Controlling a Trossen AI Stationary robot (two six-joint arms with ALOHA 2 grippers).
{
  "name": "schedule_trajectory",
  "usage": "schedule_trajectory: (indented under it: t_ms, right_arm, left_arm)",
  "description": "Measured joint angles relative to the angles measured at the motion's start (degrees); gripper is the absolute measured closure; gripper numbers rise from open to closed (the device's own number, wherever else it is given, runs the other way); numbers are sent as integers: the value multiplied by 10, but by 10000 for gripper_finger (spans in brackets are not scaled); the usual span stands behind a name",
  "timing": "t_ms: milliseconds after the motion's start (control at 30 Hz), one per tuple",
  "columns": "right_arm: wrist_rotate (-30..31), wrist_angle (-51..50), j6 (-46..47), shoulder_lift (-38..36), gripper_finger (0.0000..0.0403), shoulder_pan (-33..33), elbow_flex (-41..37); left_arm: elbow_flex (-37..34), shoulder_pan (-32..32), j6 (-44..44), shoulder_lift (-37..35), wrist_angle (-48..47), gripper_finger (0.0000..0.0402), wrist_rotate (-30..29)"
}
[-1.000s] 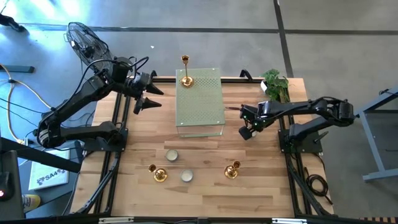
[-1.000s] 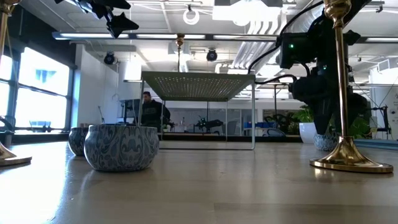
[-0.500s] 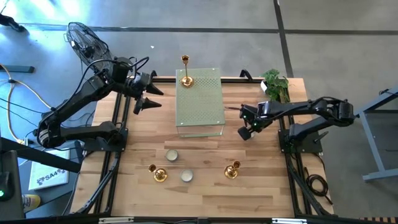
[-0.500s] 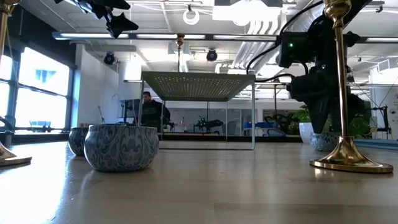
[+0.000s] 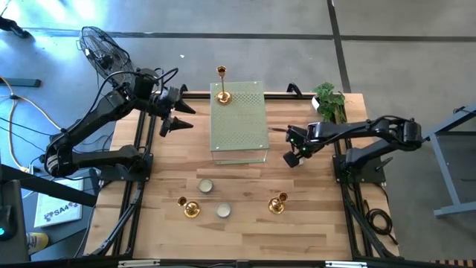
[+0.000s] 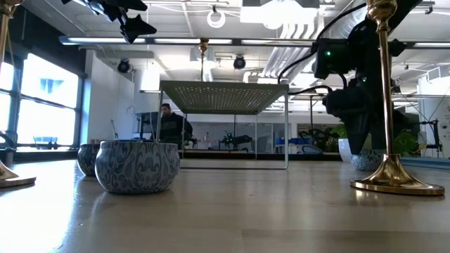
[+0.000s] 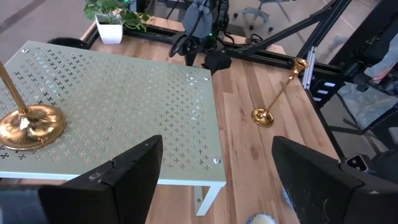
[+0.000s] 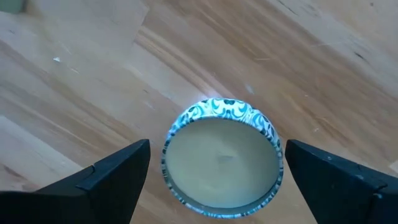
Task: Pick & Place candle stick holders
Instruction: Put the top right blue scented candle to the right of the gold candle holder on the shelf
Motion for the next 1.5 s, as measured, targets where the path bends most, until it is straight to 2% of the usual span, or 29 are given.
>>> schedule_trajectory:
  t_ms: [367, 700, 1167, 1300, 1500]
  right_arm:
    - [-13, 0, -26, 61, 39, 0, 3]
    - [-8, -2, -36, 64, 118, 0, 10]
    - [-13, -13, -47, 59, 118, 6, 11]
    - [-12, -65, -46, 43, 118, 20, 36]
    - [38, -188, -33, 24, 118, 40, 124]
  left_arm:
    - [0, 0, 0, 0, 0, 103, 0]
    - [0, 0, 0, 0, 0, 103, -1]
    - [0, 0, 0, 0, 0, 103, 0]
    - [0, 0, 0, 0, 0, 103, 0]
    - [0, 0, 4, 0, 0, 103, -1]
